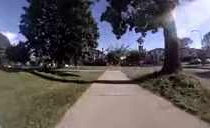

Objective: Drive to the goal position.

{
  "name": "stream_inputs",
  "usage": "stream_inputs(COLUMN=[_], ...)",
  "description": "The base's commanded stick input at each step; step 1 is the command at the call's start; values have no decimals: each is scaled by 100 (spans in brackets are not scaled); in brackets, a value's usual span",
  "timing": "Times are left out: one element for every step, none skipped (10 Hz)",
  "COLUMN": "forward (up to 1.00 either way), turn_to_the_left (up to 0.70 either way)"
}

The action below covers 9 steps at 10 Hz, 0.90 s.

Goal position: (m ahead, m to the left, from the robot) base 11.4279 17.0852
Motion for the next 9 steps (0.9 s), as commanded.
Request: stream_inputs(forward=[100,100,100,100,100,100,100,100,100], turn_to_the_left=[0,0,0,0,0,0,0,0,0])
